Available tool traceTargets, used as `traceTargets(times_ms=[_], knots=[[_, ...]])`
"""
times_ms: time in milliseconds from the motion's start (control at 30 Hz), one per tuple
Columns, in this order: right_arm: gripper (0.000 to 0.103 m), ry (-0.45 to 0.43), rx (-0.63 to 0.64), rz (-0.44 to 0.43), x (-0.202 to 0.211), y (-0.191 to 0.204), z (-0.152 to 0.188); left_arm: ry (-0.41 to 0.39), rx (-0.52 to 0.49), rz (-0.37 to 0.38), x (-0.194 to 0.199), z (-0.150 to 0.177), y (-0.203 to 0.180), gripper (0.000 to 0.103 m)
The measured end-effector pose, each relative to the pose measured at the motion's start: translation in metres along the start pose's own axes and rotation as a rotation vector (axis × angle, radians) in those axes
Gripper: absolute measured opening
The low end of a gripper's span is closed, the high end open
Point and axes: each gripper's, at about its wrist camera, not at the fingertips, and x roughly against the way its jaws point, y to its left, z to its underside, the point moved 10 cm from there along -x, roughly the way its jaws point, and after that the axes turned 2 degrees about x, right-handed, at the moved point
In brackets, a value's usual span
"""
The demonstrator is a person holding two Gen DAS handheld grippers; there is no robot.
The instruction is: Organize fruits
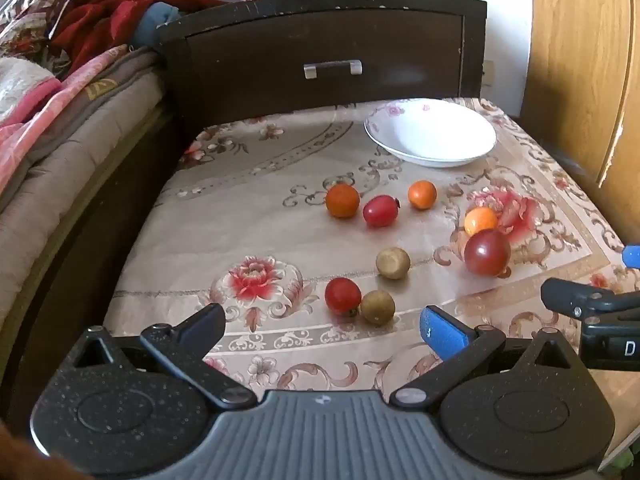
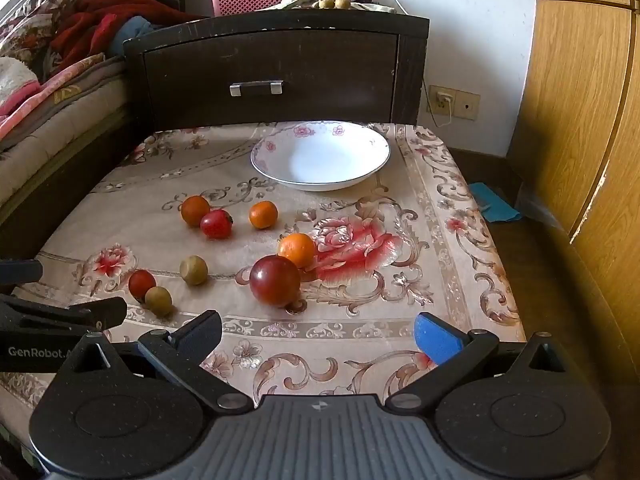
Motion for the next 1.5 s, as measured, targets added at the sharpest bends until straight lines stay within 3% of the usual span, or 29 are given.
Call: traceTargets(times_ms=[1500], knots=[[0.096,0.036,0.019,0.000,-0.007,0.003,0.008,0.041,0.010,0.016,-0.004,0.006,-0.008,0.103]])
